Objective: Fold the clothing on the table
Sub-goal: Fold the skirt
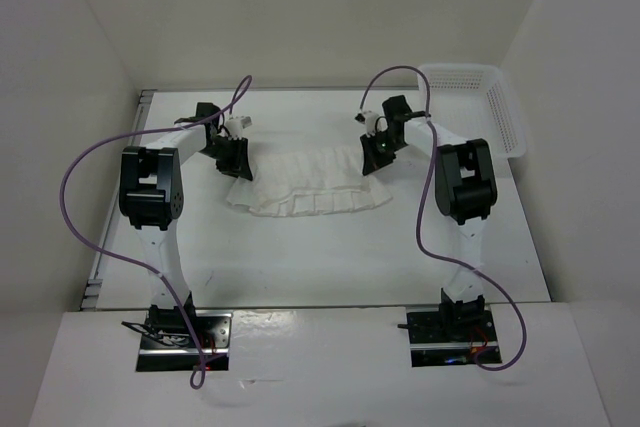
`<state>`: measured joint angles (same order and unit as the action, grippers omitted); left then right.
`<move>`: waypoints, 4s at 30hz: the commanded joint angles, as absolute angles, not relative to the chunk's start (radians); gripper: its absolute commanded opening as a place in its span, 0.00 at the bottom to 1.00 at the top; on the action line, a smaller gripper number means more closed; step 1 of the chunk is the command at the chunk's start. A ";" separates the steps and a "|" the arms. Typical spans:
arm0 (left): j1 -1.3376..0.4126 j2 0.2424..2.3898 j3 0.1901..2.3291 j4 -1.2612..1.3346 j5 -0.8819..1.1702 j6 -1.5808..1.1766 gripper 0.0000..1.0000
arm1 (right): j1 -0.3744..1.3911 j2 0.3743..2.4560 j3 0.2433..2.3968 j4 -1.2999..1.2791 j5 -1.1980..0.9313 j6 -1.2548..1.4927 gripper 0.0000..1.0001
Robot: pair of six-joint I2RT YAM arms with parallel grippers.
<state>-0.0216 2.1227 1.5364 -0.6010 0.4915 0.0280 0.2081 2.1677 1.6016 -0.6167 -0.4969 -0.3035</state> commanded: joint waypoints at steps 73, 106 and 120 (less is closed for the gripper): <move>0.318 1.362 1.419 -0.810 0.422 0.201 0.65 | 0.513 1.745 1.966 -0.903 -0.255 -0.384 0.99; -0.255 1.844 1.437 -0.650 0.405 0.270 0.60 | -0.284 0.923 1.095 -0.739 -0.428 -0.331 0.99; -0.060 1.844 1.421 -0.647 0.418 0.299 0.60 | -0.284 0.923 1.086 -0.730 -0.459 -0.341 0.99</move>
<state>-0.0723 1.8530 1.4292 -0.6571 0.3649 0.2836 -0.2760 0.9436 1.0836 -0.7502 -0.4316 -0.3447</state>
